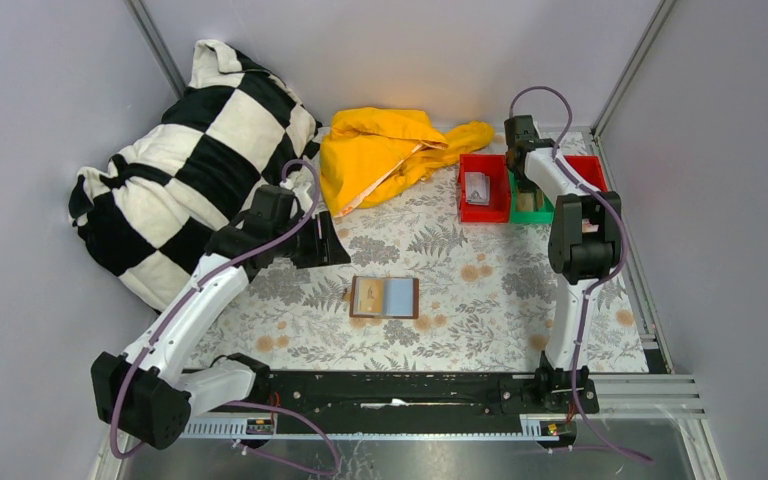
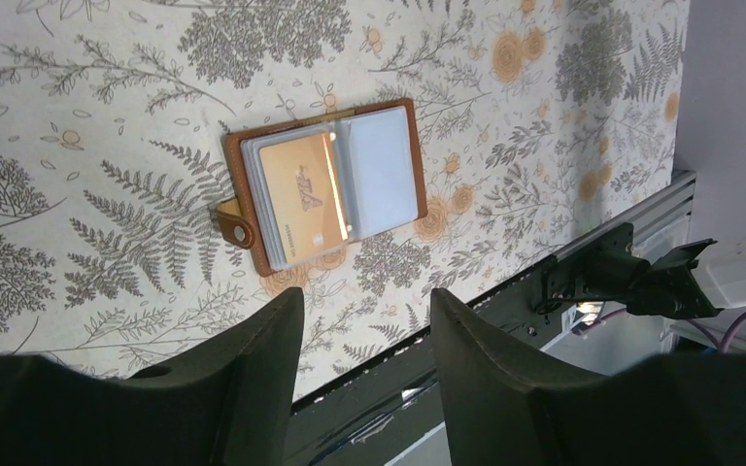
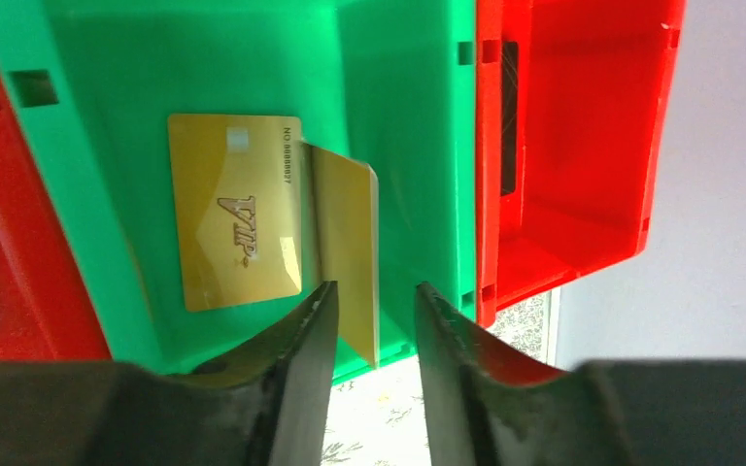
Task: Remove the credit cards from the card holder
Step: Place the credit card in the storage box, then remove the credit card from the card holder.
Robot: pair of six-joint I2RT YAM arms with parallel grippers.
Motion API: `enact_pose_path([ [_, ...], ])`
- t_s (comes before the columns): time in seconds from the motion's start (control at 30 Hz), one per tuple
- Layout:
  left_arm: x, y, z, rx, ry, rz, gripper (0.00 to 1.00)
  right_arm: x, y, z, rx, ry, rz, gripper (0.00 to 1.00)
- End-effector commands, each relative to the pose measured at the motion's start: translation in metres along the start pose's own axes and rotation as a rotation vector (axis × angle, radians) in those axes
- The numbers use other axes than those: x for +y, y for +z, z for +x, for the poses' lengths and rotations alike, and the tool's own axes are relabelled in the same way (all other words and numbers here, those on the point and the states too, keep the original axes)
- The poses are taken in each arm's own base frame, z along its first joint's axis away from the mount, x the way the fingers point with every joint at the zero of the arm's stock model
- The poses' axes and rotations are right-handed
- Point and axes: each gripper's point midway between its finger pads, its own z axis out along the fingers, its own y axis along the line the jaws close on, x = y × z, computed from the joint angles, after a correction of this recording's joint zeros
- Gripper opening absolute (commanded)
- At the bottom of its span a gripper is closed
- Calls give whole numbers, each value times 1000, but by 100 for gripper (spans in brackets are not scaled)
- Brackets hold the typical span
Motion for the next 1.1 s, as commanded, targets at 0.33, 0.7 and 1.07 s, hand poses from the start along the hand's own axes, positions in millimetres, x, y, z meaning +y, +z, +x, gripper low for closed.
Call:
enact_pose_path([
  [0.33, -7, 15, 0, 5, -5, 81, 55, -3, -115, -49, -225, 297, -358, 60],
  [0.7, 13, 49, 25, 70, -109, 54, 57, 178, -281, 71, -200, 280, -1128, 61],
  [1.07, 40, 93, 48, 151, -165, -75, 55, 299, -331, 160, 28, 306, -1477, 53],
])
